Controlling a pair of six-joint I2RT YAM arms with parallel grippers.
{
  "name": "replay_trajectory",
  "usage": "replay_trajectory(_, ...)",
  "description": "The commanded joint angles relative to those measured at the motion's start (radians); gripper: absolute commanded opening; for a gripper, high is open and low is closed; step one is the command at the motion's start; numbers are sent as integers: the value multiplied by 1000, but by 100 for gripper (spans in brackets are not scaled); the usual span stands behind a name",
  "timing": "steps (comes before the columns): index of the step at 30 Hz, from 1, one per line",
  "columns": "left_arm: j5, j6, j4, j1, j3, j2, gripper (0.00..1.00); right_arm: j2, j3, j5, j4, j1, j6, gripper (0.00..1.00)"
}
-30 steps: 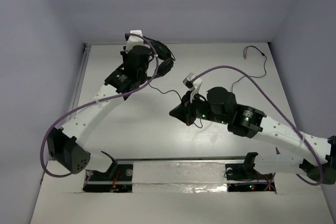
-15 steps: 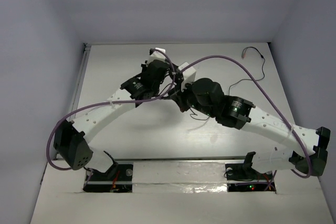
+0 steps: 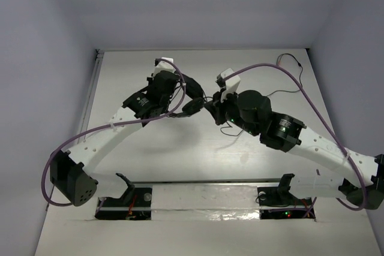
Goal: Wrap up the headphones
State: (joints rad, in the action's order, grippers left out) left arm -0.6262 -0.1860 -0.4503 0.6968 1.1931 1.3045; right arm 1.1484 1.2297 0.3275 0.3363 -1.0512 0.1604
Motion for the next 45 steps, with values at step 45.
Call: replay_trajectory(45, 126, 14, 70, -6, 74, -30, 0, -36, 109, 83, 38, 0, -22, 0)
